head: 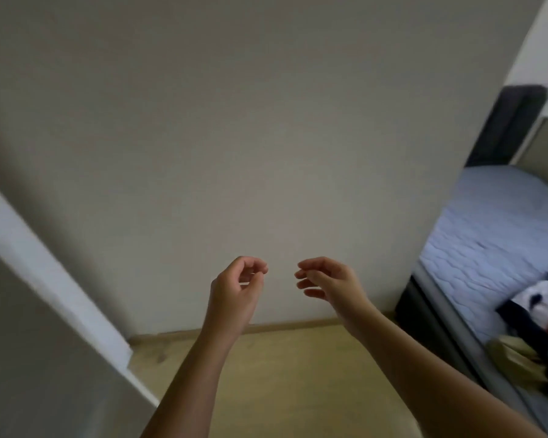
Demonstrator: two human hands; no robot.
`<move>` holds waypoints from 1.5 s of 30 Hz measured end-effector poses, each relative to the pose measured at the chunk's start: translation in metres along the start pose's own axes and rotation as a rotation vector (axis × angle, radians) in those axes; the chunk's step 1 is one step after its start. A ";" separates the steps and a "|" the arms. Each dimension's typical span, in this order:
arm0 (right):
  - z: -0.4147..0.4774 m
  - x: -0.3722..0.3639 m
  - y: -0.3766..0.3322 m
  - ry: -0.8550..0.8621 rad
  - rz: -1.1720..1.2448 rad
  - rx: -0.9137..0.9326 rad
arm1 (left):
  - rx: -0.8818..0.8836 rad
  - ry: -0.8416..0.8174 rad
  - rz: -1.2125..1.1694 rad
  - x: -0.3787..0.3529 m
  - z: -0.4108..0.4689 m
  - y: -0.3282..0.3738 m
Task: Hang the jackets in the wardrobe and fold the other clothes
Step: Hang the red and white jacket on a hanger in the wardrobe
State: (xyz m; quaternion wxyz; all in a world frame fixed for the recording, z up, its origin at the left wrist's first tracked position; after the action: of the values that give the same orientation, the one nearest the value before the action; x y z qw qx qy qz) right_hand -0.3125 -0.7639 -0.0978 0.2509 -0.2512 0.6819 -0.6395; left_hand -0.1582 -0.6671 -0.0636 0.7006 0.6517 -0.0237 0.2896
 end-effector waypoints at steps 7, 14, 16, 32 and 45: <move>-0.079 0.230 0.002 0.289 -0.020 -0.019 | -0.125 -0.283 -0.082 -0.231 0.056 0.087; -0.154 0.398 0.031 0.578 0.079 -0.059 | -0.203 -0.541 -0.116 -0.417 0.097 0.146; -0.172 0.438 0.039 0.676 0.100 -0.070 | -0.229 -0.617 -0.124 -0.462 0.107 0.157; -0.241 0.695 0.092 1.278 0.211 -0.197 | -0.365 -1.188 -0.085 -0.799 0.219 0.224; -0.285 0.845 0.207 1.395 0.361 -0.320 | -0.587 -1.379 0.210 -1.013 0.209 0.231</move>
State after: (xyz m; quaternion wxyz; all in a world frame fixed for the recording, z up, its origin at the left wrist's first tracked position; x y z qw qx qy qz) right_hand -1.1384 -1.1000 -0.3059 -0.1797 0.2964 0.7987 -0.4919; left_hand -1.0289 -1.2450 -0.2405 0.6407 0.4663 -0.5945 -0.1365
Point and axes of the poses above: each hand's wrist, its own z-axis towards the middle knuckle, its own x-axis out of the back of the hand, y = z × x, the point moved 10 cm from there along z, towards the middle knuckle, and after that the axes turned 12 degrees about -y, right-handed, at the moved point
